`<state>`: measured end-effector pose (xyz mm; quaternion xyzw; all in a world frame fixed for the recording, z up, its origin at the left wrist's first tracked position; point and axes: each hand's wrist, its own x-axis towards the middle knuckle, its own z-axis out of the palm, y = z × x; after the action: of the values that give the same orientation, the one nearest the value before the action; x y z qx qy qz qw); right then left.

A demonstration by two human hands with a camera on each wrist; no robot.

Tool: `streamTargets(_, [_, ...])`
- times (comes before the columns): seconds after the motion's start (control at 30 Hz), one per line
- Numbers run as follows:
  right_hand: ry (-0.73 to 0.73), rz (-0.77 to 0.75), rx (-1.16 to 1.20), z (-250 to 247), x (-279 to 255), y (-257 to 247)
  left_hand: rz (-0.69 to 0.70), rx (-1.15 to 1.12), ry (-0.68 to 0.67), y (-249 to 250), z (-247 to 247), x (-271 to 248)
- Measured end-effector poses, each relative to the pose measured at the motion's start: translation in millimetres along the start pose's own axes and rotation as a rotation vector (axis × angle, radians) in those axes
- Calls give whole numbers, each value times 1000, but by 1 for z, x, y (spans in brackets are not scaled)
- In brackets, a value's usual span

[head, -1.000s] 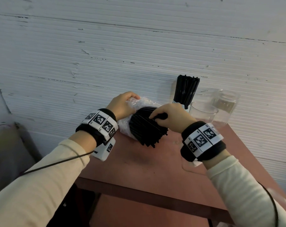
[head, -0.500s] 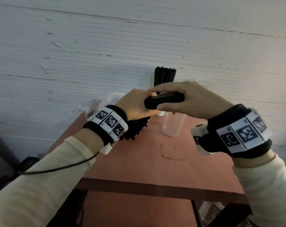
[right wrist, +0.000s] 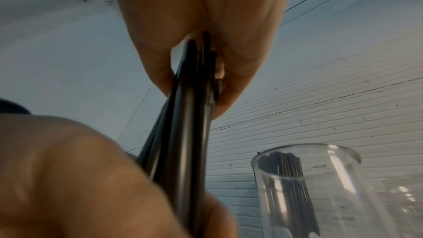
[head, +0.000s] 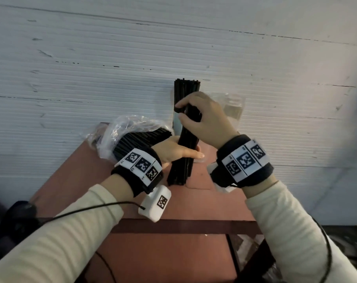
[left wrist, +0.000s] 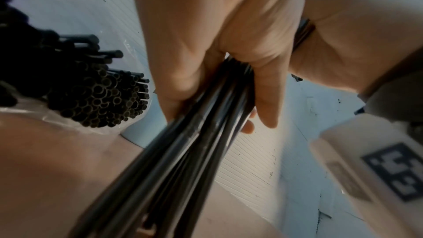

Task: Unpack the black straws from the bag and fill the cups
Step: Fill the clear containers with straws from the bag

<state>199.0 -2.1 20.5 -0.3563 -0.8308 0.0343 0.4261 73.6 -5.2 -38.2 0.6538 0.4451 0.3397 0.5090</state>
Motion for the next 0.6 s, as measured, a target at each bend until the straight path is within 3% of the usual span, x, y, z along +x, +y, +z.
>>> streamTargets(0.13, [-21,-23,-2,-1,3,1,-17,29,-22,-2,0,4])
streamTargets(0.27, [62,-9,-4,-1,5,2,-18,41,-14,-1,-3,8])
streamTargets(0.4, [7,18,-11,3,6,4,-56,70,-24,-5,-6,12])
streamTargets(0.6, [35,28,34,-2,4,0,-51,148,-9,-6,-5,11])
